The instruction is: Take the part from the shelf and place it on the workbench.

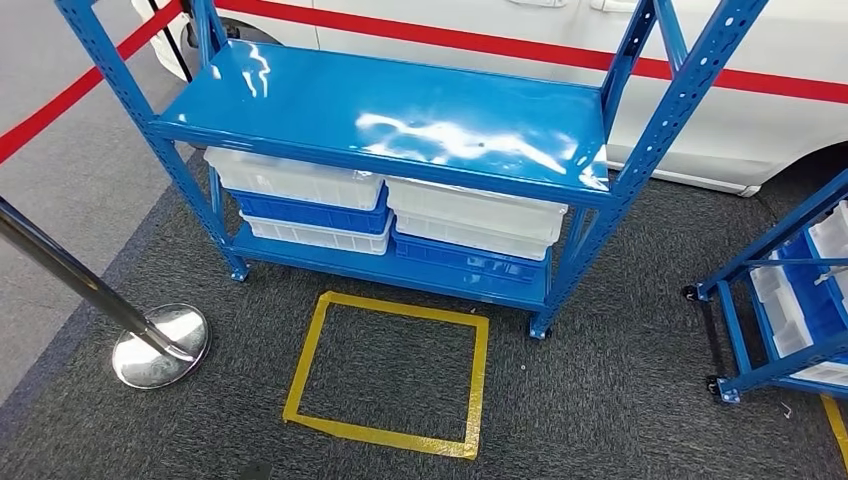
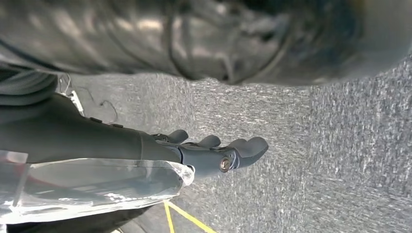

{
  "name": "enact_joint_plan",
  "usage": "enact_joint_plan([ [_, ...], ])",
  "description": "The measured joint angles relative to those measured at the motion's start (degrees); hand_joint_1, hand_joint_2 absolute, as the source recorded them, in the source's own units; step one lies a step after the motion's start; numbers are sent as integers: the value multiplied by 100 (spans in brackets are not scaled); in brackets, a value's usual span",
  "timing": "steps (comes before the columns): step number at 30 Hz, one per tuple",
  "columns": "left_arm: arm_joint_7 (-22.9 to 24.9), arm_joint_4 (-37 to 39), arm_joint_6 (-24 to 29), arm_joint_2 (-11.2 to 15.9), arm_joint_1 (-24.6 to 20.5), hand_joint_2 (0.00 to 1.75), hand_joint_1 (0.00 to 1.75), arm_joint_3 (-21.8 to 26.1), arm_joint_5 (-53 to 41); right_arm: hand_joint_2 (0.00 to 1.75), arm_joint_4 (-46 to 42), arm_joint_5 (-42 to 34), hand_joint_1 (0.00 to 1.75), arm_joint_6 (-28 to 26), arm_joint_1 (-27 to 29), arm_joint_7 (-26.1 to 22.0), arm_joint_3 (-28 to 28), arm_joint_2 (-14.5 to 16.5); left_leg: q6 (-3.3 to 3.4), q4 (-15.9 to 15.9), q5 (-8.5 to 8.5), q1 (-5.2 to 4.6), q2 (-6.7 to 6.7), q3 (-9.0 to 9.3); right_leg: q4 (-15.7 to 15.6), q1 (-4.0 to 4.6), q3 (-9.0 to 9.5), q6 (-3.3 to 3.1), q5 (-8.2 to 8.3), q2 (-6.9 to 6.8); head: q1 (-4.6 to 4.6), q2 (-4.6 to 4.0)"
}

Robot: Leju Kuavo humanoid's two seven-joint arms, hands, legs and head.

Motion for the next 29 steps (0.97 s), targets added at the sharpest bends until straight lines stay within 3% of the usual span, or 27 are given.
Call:
enact_joint_plan([
  [2,0,0,-8,-2,-5,131,0,0,-8,0,0,3,0,-1,-9,32,0,1,-51,8,-20,-17,16,6,-466,44,233,-74,109,-39,-1,-1],
  [3,0,0,-13,-4,-7,175,0,0,-9,0,0,3,0,-2,-12,47,0,2,-81,4,-23,-24,23,8,-498,65,239,-101,88,-42,-1,-1],
  [6,-5,0,-43,-11,-14,175,0,0,-23,0,0,2,0,-2,-13,131,-1,10,-169,65,-99,-18,3,8,-567,36,268,-191,116,-19,-3,0],
  [8,-15,0,-74,-10,-13,175,0,-1,-44,0,0,-1,0,-3,-16,180,-2,19,-210,546,-397,-7,-54,-204,-609,11,296,-258,132,-13,-9,0],
  [10,-25,0,-110,-8,-3,175,0,-2,-67,0,0,2,0,-4,-18,220,-2,20,-236,1313,-739,-5,-90,-578,-605,24,297,-297,124,4,-13,-1],
  [11,-32,0,-129,-6,4,175,0,-2,-78,0,0,4,0,-4,-18,236,-2,20,-243,1560,-787,-5,-96,-710,-599,30,301,-304,118,19,-13,-1],
  [12,-43,0,-145,-4,9,175,0,-3,-93,0,0,8,0,-4,-18,250,-2,20,-243,1603,-716,-5,-98,-751,-588,35,307,-307,109,38,-13,0],
  [13,-53,0,-161,-3,11,175,0,-5,-107,0,0,13,0,-4,-18,261,-2,20,-233,1420,-540,-5,-99,-683,-574,37,316,-304,98,57,-13,0],
  [15,-69,0,-185,6,10,175,0,-20,-134,0,1,34,0,-4,-21,285,-2,25,-185,674,-122,-14,-112,-365,-533,46,329,-279,63,90,-12,-1],
  [16,-73,0,-191,11,7,175,0,-32,-140,0,1,49,0,-5,-24,295,-2,29,-160,358,-6,-22,-122,-230,-508,56,325,-255,45,104,-12,-1],
  [18,-78,0,-198,20,4,175,0,-57,-144,0,1,78,0,-9,-27,305,-2,37,-117,87,31,-48,-138,-129,-483,64,309,-200,29,115,-11,-1],
  [20,-81,0,-204,17,7,175,0,-70,-143,87,1,91,0,-11,-27,306,-2,40,-69,37,57,-38,-132,-115,-486,55,309,-143,27,116,-12,0],
  [22,-81,0,-208,14,4,175,0,-75,-142,175,1,91,0,-10,-27,305,-2,43,-1,-28,104,-5,-119,-84,-307,49,239,-88,-115,102,-7,0],
  [25,-87,0,-214,15,1,175,0,-81,-143,175,1,89,0,7,-26,299,-2,42,45,-55,124,6,-93,-81,674,4,-227,-10,-627,82,-2,-1],
  [26,-89,0,-216,15,3,175,0,-83,-142,175,1,84,0,26,-24,285,-2,42,46,-52,121,7,-85,-83,952,-16,-365,12,-707,79,-1,-1],
  [27,-90,-1,-216,17,4,175,0,-88,-132,175,1,71,0,53,-13,267,-1,39,40,-47,116,11,-81,-83,1043,-38,-415,32,-676,74,-2,0],
  [29,-82,-12,-221,22,2,175,0,-116,-92,175,1,26,0,100,18,235,20,27,23,-34,104,20,-81,-76,812,-70,-308,55,-449,59,-1,-1],
])
